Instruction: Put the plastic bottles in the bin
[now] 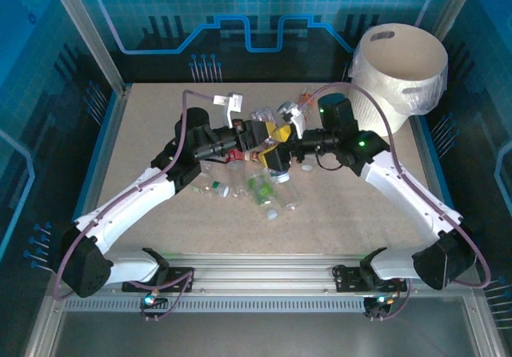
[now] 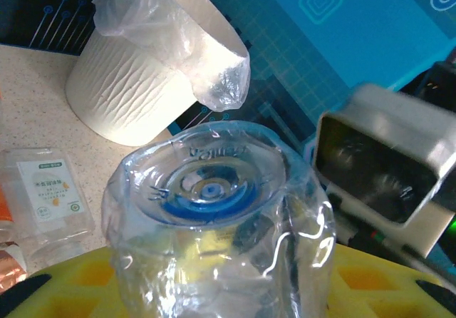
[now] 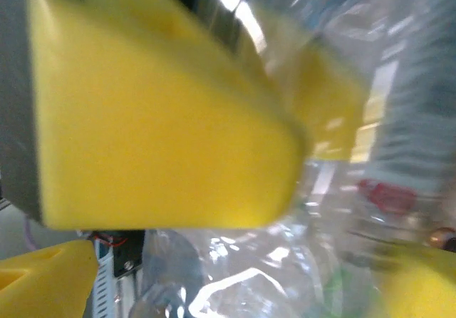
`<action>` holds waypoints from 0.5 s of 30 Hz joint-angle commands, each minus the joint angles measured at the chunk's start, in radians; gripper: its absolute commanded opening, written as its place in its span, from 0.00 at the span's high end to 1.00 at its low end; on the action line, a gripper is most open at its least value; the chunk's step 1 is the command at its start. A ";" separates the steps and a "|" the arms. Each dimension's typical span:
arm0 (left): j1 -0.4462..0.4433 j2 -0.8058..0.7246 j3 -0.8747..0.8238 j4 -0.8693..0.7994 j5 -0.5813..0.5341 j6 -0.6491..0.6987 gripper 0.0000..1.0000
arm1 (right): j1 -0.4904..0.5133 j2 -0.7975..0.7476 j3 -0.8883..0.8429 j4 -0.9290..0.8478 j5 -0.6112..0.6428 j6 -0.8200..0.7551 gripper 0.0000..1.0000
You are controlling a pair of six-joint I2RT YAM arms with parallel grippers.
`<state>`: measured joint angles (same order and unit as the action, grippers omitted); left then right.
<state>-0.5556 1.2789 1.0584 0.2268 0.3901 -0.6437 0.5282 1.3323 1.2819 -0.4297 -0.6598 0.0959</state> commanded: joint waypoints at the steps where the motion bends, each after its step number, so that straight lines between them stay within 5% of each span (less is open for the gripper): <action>1: -0.006 0.010 0.040 0.057 -0.006 0.035 0.53 | 0.027 0.014 0.034 -0.050 -0.032 -0.019 0.04; 15: -0.006 0.011 0.024 0.029 -0.080 0.037 0.48 | 0.027 -0.002 0.037 -0.042 0.098 0.020 0.48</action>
<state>-0.5579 1.2839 1.0592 0.2455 0.3546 -0.6197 0.5442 1.3449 1.2854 -0.4625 -0.5945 0.1230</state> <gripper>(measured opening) 0.513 0.559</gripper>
